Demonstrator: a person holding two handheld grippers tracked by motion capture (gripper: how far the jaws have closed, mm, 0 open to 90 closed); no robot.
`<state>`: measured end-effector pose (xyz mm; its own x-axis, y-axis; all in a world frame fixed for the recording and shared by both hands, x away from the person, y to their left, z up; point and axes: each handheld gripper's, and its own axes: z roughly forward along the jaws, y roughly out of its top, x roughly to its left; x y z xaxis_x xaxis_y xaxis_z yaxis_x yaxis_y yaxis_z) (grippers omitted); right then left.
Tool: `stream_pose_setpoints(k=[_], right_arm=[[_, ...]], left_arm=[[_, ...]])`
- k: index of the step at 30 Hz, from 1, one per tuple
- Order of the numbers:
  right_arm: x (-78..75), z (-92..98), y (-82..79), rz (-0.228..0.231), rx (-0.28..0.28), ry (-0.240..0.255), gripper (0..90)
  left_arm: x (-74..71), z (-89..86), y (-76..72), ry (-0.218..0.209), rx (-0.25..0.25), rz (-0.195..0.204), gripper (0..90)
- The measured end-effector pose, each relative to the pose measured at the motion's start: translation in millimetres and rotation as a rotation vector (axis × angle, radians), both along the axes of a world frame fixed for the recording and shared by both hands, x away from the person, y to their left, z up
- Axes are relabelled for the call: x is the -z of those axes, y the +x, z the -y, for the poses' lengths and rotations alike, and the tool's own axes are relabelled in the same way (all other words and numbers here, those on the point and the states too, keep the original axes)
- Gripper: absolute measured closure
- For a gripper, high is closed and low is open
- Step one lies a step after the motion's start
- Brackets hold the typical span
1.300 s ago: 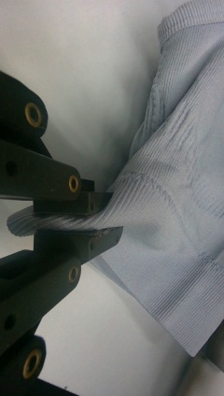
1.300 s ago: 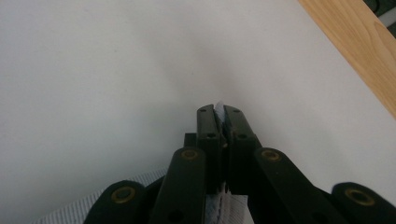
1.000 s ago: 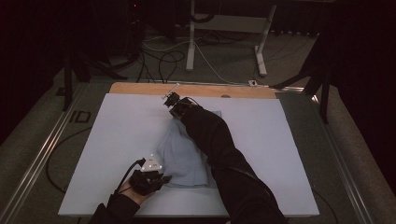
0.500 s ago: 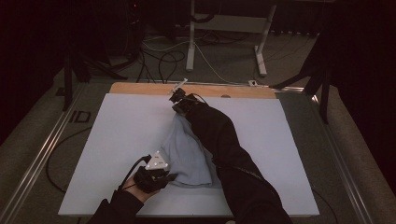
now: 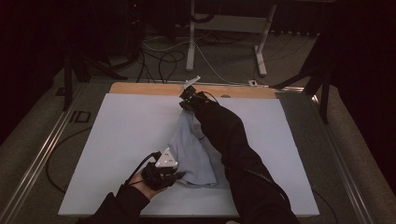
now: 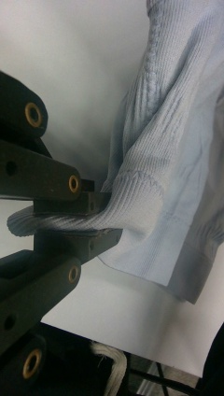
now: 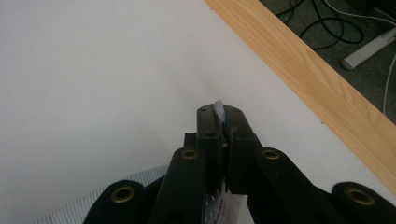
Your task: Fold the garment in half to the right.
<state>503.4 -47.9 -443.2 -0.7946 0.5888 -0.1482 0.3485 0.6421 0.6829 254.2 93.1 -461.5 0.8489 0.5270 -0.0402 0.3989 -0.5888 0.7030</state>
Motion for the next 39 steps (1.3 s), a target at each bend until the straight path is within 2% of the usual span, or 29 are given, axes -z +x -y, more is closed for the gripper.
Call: stream_pose_setpoints(k=[12, 21, 28, 39], right_arm=[[-2.3, 31.7, -4.6, 0.004, 0.029, 0.043, 87.2], [0.4, 54.0, -6.7, 0.000, 0.056, 0.078, 87.1], [3.9, 69.0, -5.9, 0.000, 0.074, 0.082, 87.1], [10.3, 81.5, -4.9, -0.006, 0.080, 0.084, 87.1]], left_arm=[[-7.0, 24.0, 4.9, 0.020, 0.057, 0.008, 85.1], [-9.8, 37.1, 8.7, 0.034, 0.075, 0.015, 85.1], [-11.6, 48.5, 12.3, 0.053, 0.098, 0.017, 85.1], [-11.5, 64.3, 16.5, 0.057, 0.121, 0.020, 85.1]])
